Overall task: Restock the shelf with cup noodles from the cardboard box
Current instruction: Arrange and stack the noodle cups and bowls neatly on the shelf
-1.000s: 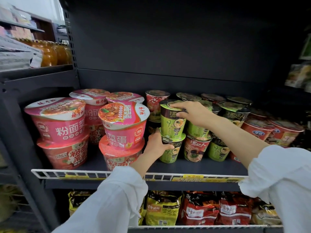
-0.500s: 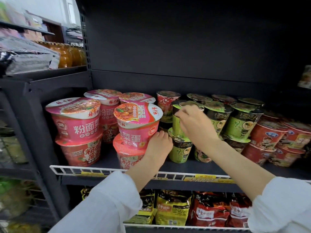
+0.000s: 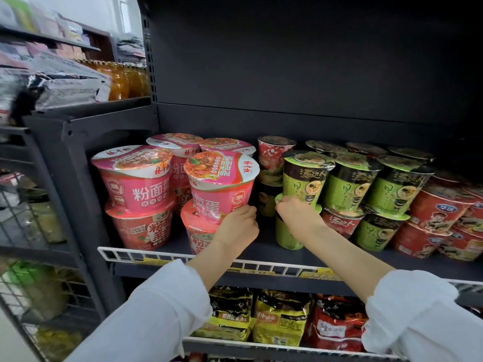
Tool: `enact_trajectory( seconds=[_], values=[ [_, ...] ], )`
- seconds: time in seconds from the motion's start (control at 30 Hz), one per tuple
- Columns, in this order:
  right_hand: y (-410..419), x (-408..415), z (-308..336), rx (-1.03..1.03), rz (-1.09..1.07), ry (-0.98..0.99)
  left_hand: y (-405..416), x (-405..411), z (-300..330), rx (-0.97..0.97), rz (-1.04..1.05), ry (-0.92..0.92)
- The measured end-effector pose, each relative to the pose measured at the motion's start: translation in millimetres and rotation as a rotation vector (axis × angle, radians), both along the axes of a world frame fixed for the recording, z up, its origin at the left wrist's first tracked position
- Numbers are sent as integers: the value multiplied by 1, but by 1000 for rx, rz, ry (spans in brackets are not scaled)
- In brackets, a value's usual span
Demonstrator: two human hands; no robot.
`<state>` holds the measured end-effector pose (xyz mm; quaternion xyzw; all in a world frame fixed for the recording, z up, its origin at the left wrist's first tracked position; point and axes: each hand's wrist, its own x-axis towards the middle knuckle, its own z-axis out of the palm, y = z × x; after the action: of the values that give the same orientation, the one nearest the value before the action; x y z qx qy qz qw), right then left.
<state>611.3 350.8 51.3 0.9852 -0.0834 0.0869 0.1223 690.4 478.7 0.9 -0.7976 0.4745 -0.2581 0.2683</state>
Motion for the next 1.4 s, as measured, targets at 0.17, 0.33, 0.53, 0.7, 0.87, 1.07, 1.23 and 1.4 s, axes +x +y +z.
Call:
enact_trajectory(
  seconds=[0.17, 0.33, 0.53, 0.7, 0.87, 1.07, 1.23, 1.4],
  values=[
    [9, 0, 7, 3, -36, 62, 10, 3, 8, -96, -12, 48],
    [2, 17, 28, 125, 120, -71, -15, 5, 14, -348, 78, 346],
    [-18, 41, 102, 204, 176, -308, -62, 28, 29, -1009, 190, 1063],
    [-58, 85, 130, 258, -8, -162, -94, 73, 24, -1276, 307, 1345],
    [-80, 112, 126, 257, 54, 30, -114, 99, 21, -1297, 361, 1406],
    [-94, 129, 122, 185, 146, 128, -129, 105, 12, -1403, 333, 1603],
    [-107, 128, 124, 189, 150, 72, -134, 111, 8, -1505, 306, 1681],
    [-108, 137, 116, 208, 117, 26, -132, 115, 10, -1559, 301, 1806]
  ],
)
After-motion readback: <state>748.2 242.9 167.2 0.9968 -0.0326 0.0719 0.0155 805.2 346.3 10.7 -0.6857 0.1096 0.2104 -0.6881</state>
